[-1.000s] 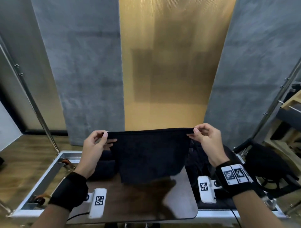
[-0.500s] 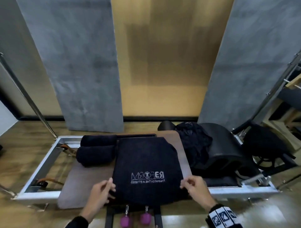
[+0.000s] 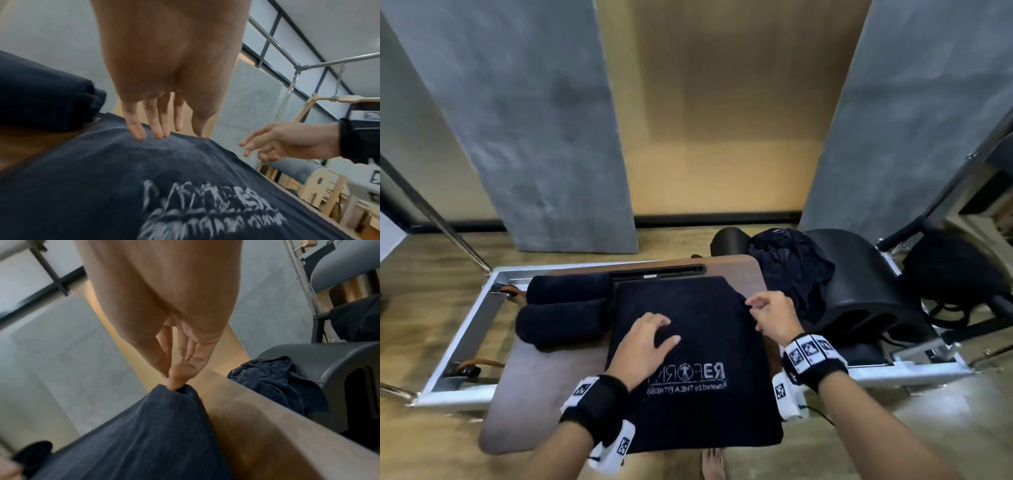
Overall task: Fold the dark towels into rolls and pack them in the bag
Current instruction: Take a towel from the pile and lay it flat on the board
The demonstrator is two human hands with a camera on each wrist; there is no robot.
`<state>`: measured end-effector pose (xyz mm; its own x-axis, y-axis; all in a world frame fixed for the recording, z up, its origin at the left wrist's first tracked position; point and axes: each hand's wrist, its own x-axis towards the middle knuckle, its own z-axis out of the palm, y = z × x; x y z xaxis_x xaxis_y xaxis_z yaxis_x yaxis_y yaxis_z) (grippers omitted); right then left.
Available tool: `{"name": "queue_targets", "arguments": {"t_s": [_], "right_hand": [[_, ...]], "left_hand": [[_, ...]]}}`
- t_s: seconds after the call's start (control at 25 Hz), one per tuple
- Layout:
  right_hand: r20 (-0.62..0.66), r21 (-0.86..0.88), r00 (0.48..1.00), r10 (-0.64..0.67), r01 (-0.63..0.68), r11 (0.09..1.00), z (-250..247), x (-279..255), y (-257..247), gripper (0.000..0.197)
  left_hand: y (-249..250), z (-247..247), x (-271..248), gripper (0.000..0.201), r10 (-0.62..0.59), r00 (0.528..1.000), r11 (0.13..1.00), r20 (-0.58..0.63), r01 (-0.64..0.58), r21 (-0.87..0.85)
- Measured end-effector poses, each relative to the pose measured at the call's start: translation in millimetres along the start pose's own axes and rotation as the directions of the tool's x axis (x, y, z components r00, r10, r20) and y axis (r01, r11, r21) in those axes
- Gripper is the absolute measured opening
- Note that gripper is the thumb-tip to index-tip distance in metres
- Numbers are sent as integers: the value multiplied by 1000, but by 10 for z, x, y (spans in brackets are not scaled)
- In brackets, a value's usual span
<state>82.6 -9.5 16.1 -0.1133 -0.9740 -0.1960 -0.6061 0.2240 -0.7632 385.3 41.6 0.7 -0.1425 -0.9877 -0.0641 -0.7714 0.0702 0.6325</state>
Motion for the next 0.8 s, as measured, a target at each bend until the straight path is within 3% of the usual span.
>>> {"name": "queue_targets", "arguments": {"t_s": [0.16, 0.28, 0.36, 0.48, 0.52, 0.6, 0.68, 0.72, 0.8], "right_hand": [[113, -332, 992, -59, 94, 938, 87, 374, -106, 36], [135, -329, 990, -43, 85, 940, 133, 560, -56, 17], [7, -259, 1000, 19, -17, 966, 97, 649, 42, 7], [-225, -181, 966, 130, -172, 968, -23, 718, 217, 11], [-197, -165, 975, 108, -141, 976, -40, 734, 232, 8], [30, -162, 1000, -2, 7, 987, -31, 764, 188, 25], [219, -235, 974, -61, 113, 965, 30, 796, 104, 31], [198, -289, 978, -72, 128, 949, 59, 824, 82, 23], [-3, -330, 999, -43, 40, 943, 78, 879, 85, 6]], "left_hand": [[311, 95, 567, 96, -77, 958, 957, 277, -7, 291], [365, 177, 788, 125, -245, 854, 894, 458, 16, 448], [314, 218, 858, 130, -333, 787, 880, 519, 63, 470], [262, 256, 907, 133, -377, 746, 866, 549, 73, 495], [262, 267, 922, 134, -385, 740, 863, 552, 76, 500], [276, 295, 948, 135, -398, 729, 856, 556, 76, 512], [285, 288, 958, 136, -412, 717, 849, 562, 78, 523], [291, 278, 960, 136, -415, 714, 847, 564, 78, 525], [297, 250, 967, 135, -423, 705, 844, 570, 78, 530]]}}
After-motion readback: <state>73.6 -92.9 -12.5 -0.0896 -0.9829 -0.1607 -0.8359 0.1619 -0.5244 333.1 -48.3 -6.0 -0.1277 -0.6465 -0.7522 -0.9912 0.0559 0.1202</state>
